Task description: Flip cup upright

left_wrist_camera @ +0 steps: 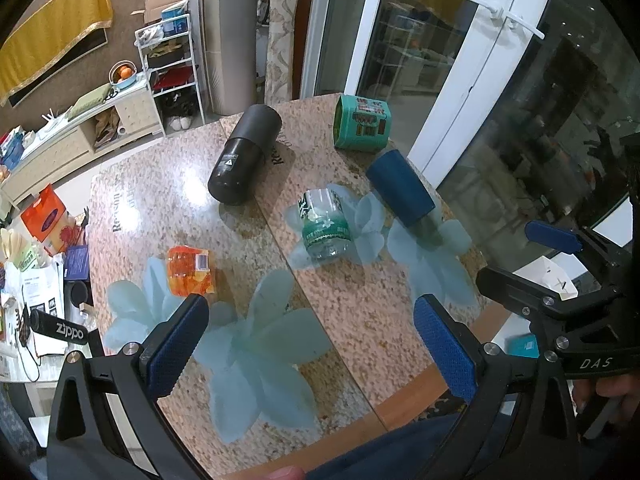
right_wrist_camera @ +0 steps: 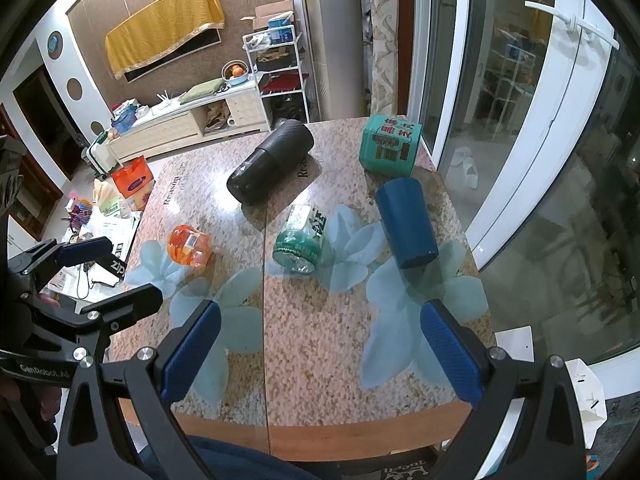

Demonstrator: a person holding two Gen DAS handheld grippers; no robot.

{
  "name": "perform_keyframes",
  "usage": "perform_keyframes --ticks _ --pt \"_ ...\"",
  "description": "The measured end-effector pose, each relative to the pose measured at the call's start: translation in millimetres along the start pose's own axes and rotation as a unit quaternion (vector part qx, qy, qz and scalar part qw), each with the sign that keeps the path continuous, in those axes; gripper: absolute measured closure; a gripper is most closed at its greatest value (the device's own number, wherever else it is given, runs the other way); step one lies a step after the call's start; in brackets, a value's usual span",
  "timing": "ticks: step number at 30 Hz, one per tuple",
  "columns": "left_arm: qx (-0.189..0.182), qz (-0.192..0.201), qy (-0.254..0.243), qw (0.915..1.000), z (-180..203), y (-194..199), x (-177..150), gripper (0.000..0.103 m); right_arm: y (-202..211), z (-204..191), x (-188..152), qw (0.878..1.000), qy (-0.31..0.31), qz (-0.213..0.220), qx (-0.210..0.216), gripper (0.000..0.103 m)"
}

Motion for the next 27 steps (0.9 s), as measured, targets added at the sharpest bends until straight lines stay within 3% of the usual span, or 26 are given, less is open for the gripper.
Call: perform_keyframes --ticks 27 --pt "0.004 -0.015 0.000 0.9999 -5.1 1.9 0.9 0.000 -7.6 -0.5 -2.9 1.000 -0.017 -0.014 0.015 0.003"
Point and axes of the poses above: each gripper's, at about its wrist camera, not at the fingertips, and y roughly against the way its jaws point, z to its right, x to its top, the point moved 7 cm from there along -y, roughly the way its jaws point, and after that the axes turned 9 degrees about -y, right-handed, at the moved point
